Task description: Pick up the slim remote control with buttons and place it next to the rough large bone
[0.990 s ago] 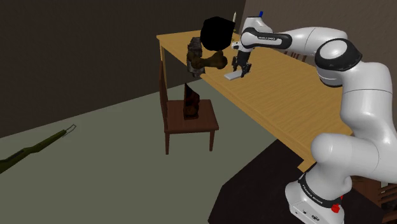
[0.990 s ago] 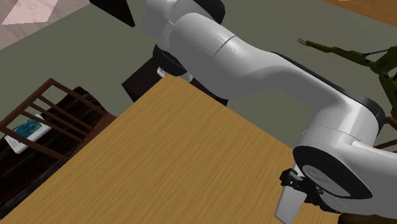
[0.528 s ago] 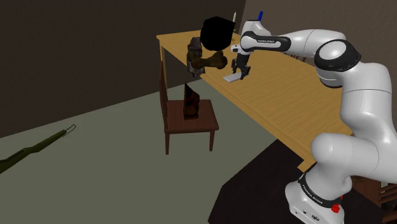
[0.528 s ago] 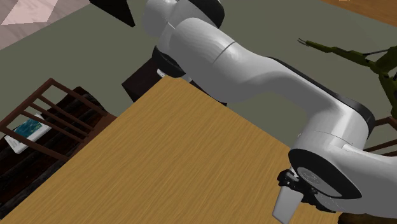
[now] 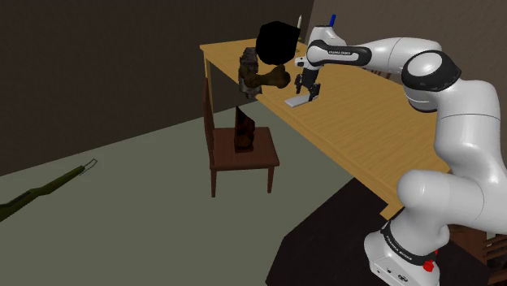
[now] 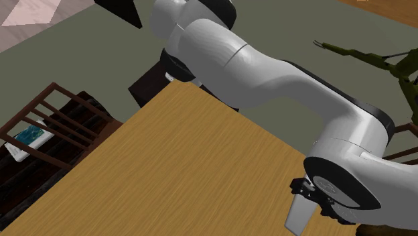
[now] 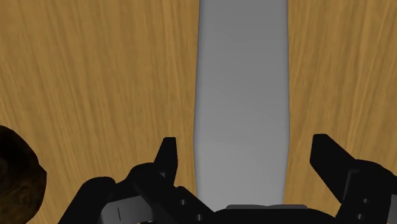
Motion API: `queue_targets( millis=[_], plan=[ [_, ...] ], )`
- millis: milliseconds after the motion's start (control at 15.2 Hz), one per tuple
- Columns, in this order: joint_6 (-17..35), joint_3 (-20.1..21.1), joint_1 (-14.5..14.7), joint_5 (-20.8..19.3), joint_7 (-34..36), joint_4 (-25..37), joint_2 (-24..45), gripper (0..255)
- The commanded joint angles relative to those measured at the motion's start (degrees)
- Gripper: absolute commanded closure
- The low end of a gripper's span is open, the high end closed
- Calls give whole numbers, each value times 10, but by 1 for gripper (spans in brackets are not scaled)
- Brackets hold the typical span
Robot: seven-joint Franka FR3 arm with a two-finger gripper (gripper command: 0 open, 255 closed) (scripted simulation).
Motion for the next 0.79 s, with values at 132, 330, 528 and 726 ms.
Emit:
queue_targets(
  millis=[132,330,528,726],
  plan=[
    [-29,6,5,8,-7,23,11,0],
    [-57,10,13,15,-14,49,19,0],
    [-57,10,13,15,-14,49,19,0],
    [-57,10,13,15,-14,49,19,0]
  ],
)
